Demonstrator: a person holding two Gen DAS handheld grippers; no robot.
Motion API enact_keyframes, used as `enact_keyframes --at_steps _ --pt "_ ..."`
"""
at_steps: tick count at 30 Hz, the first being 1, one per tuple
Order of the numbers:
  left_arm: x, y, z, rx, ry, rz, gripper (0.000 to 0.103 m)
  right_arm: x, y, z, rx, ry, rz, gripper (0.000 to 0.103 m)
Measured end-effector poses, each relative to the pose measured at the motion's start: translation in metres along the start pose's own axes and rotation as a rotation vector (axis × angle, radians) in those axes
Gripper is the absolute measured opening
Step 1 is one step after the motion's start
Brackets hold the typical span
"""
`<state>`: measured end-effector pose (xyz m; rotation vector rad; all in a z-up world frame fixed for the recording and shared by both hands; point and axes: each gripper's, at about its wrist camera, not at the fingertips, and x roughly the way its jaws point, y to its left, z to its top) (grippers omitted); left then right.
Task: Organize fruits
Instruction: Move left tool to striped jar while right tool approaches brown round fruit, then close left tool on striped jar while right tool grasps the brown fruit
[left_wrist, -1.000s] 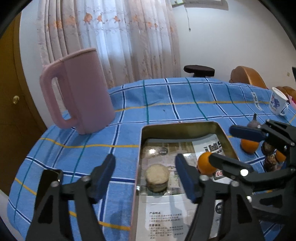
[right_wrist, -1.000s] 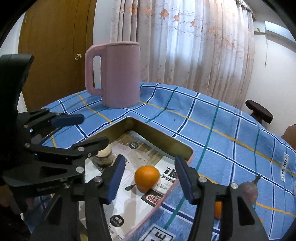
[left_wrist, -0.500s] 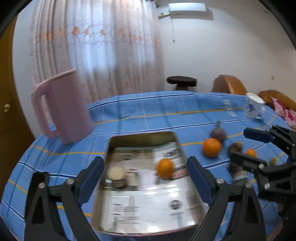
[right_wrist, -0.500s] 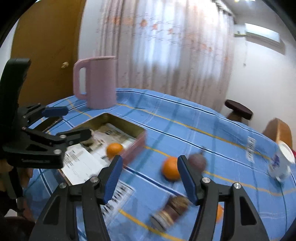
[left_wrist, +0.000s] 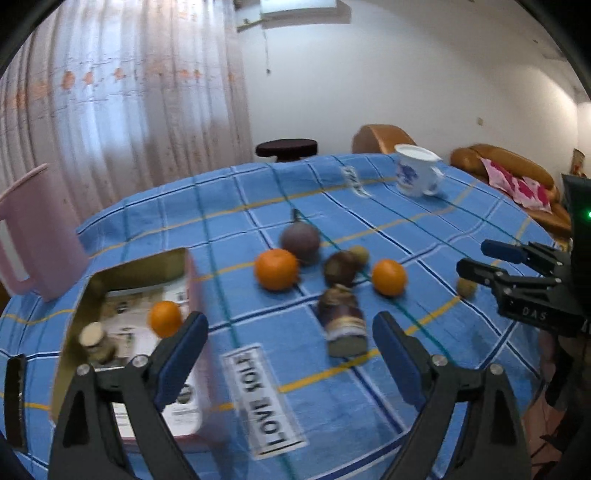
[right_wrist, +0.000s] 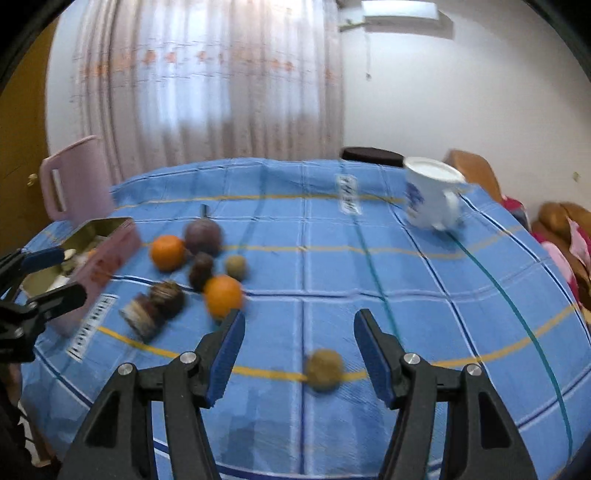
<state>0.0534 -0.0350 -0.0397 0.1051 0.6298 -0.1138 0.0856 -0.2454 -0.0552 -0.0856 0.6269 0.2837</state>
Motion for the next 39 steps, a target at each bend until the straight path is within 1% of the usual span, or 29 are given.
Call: enact_keyframes --at_steps 3,5,7,9,11,13,15,17,19,20,21,22,23,25,29,31,34,36,39 --pt "0.013 -0.01 0.0 0.009 0.029 -0.023 0.093 0.004 -0.011 -0.008 0.022 0.028 -0.016 0.063" --pt "0.025 -0.013 0.0 0.012 0.057 -0.023 0.092 0.005 -0.017 -0.01 0.03 0.035 -0.014 0.063" --pt "0.032 -0.015 0.0 0.005 0.081 -0.048 0.091 0.007 -0.019 -0.013 0.03 0.043 -0.013 0.063" --pt "0.038 -0.017 0.0 0.001 0.103 -0.059 0.089 0.01 -0.019 -0.014 0.03 0.058 -0.011 0.056" --pt "0.043 -0.02 0.0 0.009 0.122 -0.085 0.085 0.014 -0.019 -0.013 0.028 0.076 -0.013 0.049" --pt "0.049 -0.019 0.001 -0.003 0.144 -0.104 0.083 0.018 -0.02 -0.014 0.039 0.1 -0.018 0.048" --pt "0.053 -0.02 0.002 -0.009 0.156 -0.128 0.076 0.017 -0.018 -0.014 0.033 0.092 -0.016 0.046" --pt "0.059 -0.02 0.002 -0.012 0.187 -0.142 0.067 0.018 -0.012 -0.014 -0.001 0.102 -0.018 0.044" --pt "0.065 -0.018 0.002 -0.029 0.21 -0.165 0.063 0.02 -0.011 -0.014 -0.006 0.108 -0.021 0.044" --pt "0.067 -0.018 0.002 -0.035 0.221 -0.171 0.059 0.023 -0.013 -0.014 0.002 0.122 -0.003 0.043" --pt "0.068 -0.017 0.001 -0.038 0.231 -0.179 0.055 0.025 -0.014 -0.014 0.004 0.135 0.019 0.041" --pt "0.07 -0.017 0.001 -0.039 0.238 -0.187 0.043 0.027 -0.015 -0.014 0.007 0.15 0.032 0.033" --pt "0.071 -0.017 0.0 -0.04 0.242 -0.189 0.038 0.031 -0.016 -0.014 0.014 0.171 0.043 0.028" --pt "0.07 -0.016 0.0 -0.046 0.24 -0.191 0.037 0.031 -0.017 -0.014 0.019 0.173 0.055 0.028" --pt "0.066 -0.013 0.0 -0.063 0.217 -0.193 0.037 0.019 -0.015 -0.015 0.011 0.105 0.056 0.028" --pt "0.064 -0.01 0.001 -0.069 0.204 -0.192 0.037 0.017 -0.016 -0.015 0.026 0.088 0.063 0.028" --pt "0.058 -0.007 0.001 -0.078 0.171 -0.194 0.037 0.01 -0.018 -0.016 0.035 0.042 0.093 0.028" --pt "0.051 -0.004 0.001 -0.087 0.137 -0.2 0.037 0.005 -0.018 -0.016 0.036 0.016 0.094 0.028" --pt "0.045 0.0 0.001 -0.093 0.105 -0.187 0.037 0.0 -0.016 -0.016 0.025 -0.02 0.096 0.028"
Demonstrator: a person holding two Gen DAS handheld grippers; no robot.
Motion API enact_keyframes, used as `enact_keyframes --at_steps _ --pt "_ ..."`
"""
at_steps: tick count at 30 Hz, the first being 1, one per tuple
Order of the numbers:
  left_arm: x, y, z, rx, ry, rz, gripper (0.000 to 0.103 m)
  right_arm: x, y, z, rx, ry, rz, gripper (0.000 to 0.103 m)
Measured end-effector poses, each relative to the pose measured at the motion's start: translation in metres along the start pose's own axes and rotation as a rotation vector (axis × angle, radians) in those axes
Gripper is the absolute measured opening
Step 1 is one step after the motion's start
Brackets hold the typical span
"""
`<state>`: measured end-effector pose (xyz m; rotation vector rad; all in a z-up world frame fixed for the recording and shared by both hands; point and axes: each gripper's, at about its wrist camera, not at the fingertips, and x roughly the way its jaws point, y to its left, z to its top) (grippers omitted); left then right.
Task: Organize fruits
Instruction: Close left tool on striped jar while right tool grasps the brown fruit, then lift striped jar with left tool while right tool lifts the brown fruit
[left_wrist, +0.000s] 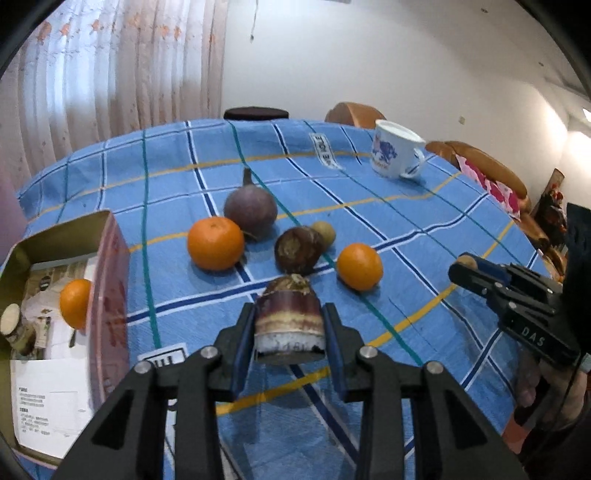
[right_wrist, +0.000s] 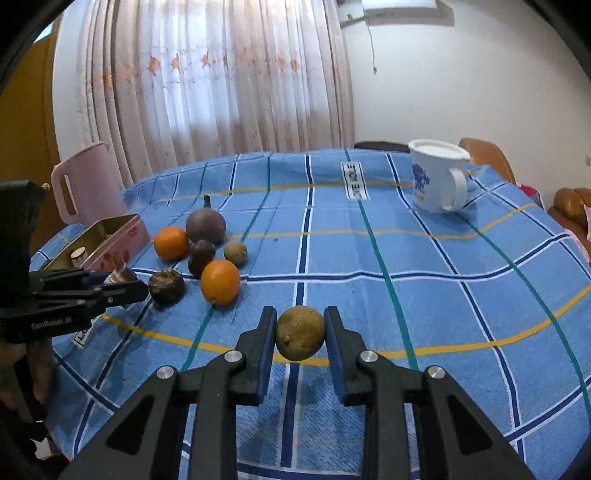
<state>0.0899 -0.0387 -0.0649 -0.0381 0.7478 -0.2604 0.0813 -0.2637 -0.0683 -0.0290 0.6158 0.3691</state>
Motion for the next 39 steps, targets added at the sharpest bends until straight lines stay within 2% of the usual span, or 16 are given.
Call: enact_keyframes --at_steps 16,39 --pt "-0.028 0.003 -0.002 -0.022 -0.153 0.07 0.037 -0.014 0.006 -0.003 -0.047 -0.101 0.007 0.028" --pt "-0.046 0.003 -0.009 -0.05 -0.242 0.132 0.037 -0.03 0.009 -0.008 -0.074 -0.202 0.008 0.028"
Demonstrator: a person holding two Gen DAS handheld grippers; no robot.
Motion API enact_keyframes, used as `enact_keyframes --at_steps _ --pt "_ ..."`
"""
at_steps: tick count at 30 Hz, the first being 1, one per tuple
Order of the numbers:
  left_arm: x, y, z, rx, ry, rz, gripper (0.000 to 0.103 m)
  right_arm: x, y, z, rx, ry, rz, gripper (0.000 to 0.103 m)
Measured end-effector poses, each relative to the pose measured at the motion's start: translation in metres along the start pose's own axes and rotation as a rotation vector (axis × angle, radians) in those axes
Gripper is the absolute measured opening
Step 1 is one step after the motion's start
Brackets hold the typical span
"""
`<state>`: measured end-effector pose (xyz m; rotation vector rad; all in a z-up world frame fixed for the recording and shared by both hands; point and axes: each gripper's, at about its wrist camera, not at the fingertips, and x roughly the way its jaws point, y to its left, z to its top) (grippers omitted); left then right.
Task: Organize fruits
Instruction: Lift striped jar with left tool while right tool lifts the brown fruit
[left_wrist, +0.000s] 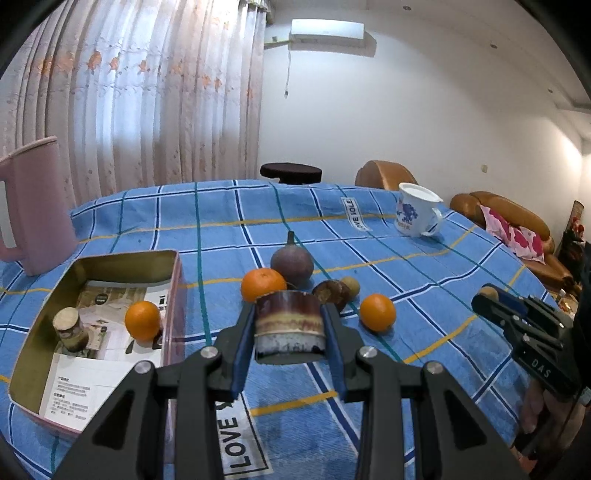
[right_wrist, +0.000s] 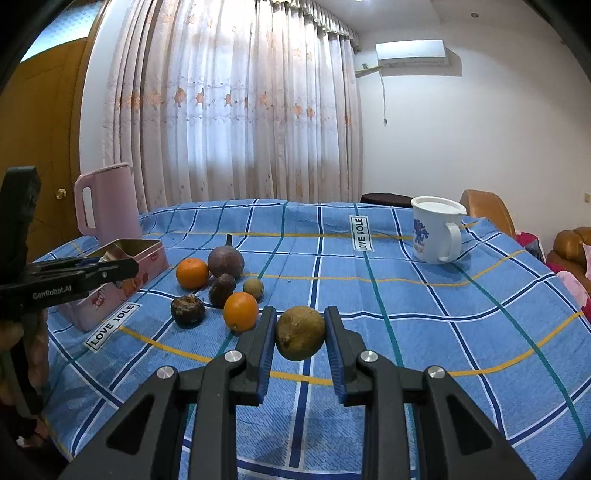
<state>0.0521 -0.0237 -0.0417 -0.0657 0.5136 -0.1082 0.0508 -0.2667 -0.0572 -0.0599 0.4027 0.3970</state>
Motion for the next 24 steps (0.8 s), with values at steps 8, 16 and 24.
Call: enact_keyframes --at_steps 8,16,24 --pt "-0.0057 -0.0034 -0.0001 0.014 -0.036 0.017 0.037 -0.0067 0.001 -0.0009 -0.003 -0.044 -0.002 0.028" --pt "-0.0082 -0.0019 0.0 0.005 -0.052 0.021 0.037 -0.005 0.0001 0.0003 -0.002 -0.035 0.003 0.028" --pt "-0.0099 0.0027 -0.0011 -0.016 -0.058 0.014 0.037 -0.006 0.0028 0.0009 -0.024 -0.043 -0.003 0.028"
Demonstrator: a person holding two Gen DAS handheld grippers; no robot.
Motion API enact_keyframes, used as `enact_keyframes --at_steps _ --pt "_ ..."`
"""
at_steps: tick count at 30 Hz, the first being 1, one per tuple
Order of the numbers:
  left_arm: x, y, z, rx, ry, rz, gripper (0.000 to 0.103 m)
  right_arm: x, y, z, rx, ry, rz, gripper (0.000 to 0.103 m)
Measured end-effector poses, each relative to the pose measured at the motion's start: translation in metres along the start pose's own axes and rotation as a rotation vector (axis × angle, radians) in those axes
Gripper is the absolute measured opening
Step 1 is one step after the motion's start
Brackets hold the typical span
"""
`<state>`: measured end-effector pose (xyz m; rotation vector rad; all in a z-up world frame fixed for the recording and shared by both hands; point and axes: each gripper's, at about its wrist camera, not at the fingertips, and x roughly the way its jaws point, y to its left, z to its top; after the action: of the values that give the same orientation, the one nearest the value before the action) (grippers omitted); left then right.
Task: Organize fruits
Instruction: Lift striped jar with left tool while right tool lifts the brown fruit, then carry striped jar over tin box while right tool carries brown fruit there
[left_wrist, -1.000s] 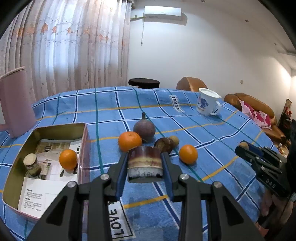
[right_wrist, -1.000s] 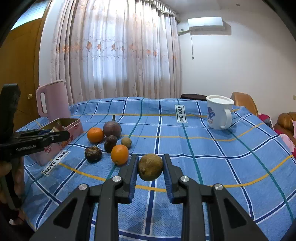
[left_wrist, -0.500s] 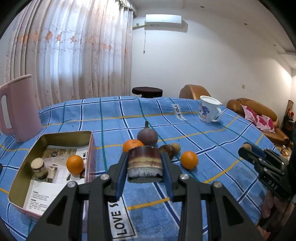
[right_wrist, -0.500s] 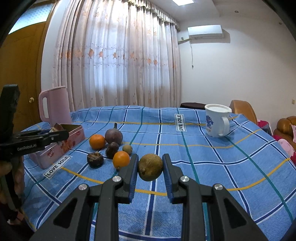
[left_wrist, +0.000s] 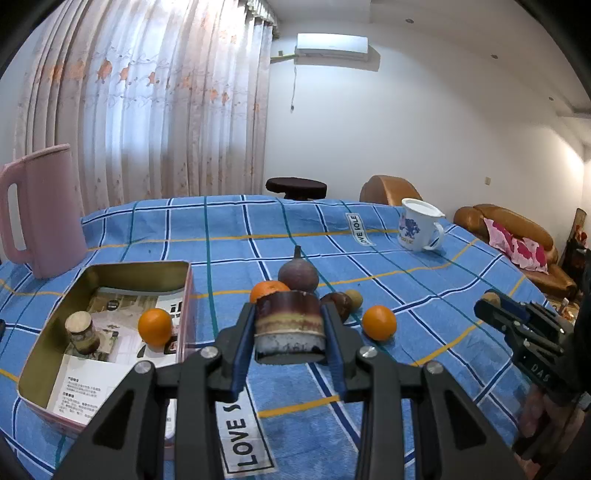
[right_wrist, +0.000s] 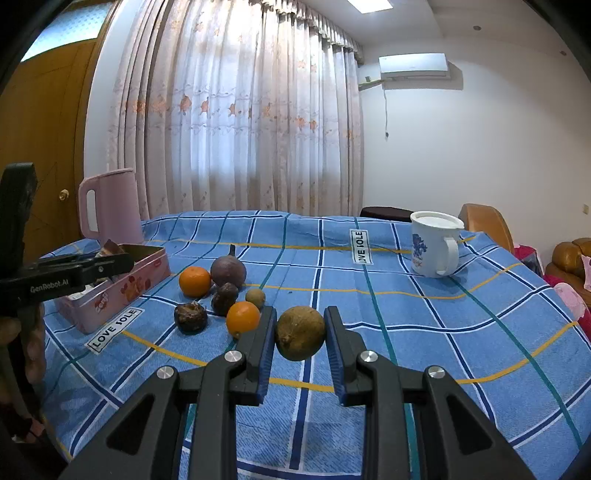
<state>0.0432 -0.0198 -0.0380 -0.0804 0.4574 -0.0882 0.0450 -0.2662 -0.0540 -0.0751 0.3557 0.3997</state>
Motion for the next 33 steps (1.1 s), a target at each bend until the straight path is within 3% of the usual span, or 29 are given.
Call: enact_keyframes --at_steps 10,19,28,33 --pt "-0.003 0.006 0.002 -0.013 0.009 0.009 0.037 0.001 0.009 0.015 -0.026 0.003 0.025 0.028" --pt "-0.008 0.028 0.01 -0.031 0.018 0.073 0.037 0.014 0.028 0.041 -0.057 0.006 0.073 0.028" --pt "-0.021 0.081 0.022 -0.054 0.037 0.185 0.037 0.034 0.075 0.093 -0.097 0.008 0.221 0.028" --pt "-0.021 0.121 0.023 -0.094 0.069 0.255 0.037 0.059 0.121 0.112 -0.163 0.027 0.302 0.028"
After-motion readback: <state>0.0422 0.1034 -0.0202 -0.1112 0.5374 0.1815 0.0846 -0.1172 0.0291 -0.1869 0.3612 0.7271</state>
